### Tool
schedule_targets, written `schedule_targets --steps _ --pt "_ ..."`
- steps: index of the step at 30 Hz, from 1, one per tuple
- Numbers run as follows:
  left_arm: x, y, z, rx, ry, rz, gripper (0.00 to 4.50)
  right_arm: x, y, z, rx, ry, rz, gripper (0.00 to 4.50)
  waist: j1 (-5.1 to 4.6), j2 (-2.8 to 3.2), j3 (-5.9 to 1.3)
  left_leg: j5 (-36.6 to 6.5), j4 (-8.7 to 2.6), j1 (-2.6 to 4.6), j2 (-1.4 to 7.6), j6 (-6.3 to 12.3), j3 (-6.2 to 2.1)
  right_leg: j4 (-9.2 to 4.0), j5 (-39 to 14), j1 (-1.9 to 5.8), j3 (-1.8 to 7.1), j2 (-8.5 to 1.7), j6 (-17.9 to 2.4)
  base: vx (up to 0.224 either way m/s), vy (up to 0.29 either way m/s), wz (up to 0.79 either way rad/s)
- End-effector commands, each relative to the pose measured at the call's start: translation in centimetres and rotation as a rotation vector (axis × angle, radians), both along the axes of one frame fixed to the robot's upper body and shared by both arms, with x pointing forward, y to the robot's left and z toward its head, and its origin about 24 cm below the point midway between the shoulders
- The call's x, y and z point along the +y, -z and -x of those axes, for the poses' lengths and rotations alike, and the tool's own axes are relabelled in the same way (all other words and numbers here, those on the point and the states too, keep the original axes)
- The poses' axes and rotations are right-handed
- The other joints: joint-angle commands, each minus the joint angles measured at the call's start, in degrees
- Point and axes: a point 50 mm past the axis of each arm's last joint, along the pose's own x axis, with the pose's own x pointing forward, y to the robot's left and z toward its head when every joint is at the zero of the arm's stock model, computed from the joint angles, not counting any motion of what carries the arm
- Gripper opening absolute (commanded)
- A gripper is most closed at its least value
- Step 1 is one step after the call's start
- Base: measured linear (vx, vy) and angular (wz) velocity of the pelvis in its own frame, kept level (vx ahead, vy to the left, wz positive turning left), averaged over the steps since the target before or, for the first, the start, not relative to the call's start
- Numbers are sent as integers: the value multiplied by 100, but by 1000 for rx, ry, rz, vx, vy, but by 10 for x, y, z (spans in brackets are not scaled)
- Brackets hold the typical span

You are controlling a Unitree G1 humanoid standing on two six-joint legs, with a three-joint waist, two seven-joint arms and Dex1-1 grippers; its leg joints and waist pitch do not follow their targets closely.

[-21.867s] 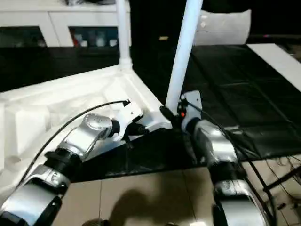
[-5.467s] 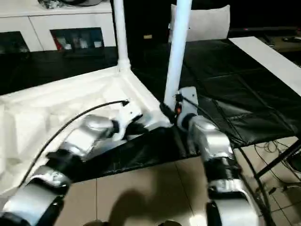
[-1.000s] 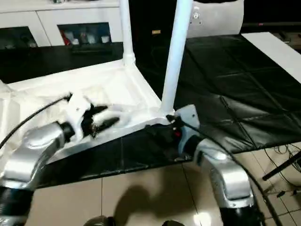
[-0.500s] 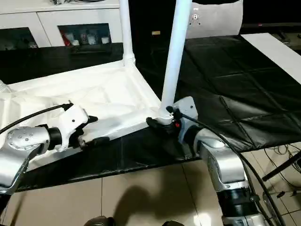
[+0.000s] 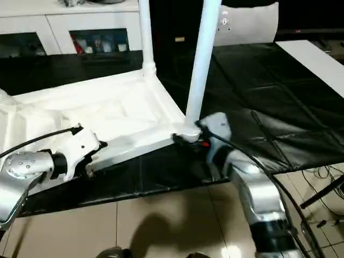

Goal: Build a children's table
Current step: Rotate table base

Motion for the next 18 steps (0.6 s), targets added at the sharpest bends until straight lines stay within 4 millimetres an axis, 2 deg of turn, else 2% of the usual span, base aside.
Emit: schedule_targets --steps 1,3,6,7,8,9,12,18 --pt "1 2 -1 -3 9 -42 422 -3 -3 1 -23 26 7 450 -21 101 -405 -1913 -410 127 127 -163 -55 -415 -1710 230 213 -191 -881 0 0 0" --pt "1 3 -1 0 10 -50 422 0 -2 0 -25 11 5 450 -54 42 -396 -2065 -417 121 120 -153 -55 -437 -1863 237 208 -196 -854 0 0 0" --pt "0 3 -2 -3 5 -45 422 3 -3 -1 -26 11 2 450 -67 60 -403 -2040 -410 124 124 -138 -59 -435 -1859 234 212 -202 -881 0 0 0" --pt "0 3 -3 -13 -6 -42 422 3 -2 -3 -24 28 11 450 -85 -31 -397 -1978 -410 111 129 -109 -46 -439 -1812 236 214 -195 -895 0 0 0" --pt "0 3 -4 -22 -17 -44 422 3 -2 -6 -23 49 20 450 -71 20 -402 -1908 -409 114 128 -105 -55 -416 -1789 235 215 -202 -920 0 0 0" --pt "0 3 -5 -33 -29 -42 422 1 -3 -12 -39 91 31 450 -92 9 -405 -1866 -401 111 125 -119 -49 -411 -1747 223 214 -196 -941 0 0 0" --pt "-1 5 -5 -27 -27 -31 422 -1 -7 -19 -59 139 26 450 -105 27 -406 -1851 -396 112 123 -134 -49 -399 -1688 232 215 -202 -964 0 0 0" --pt "-4 6 -8 -28 -32 -17 422 -2 -10 -38 -76 172 53 450 -142 41 -406 -1895 -375 114 106 -128 -42 -402 -1676 238 208 -202 -1021 0 0 0"
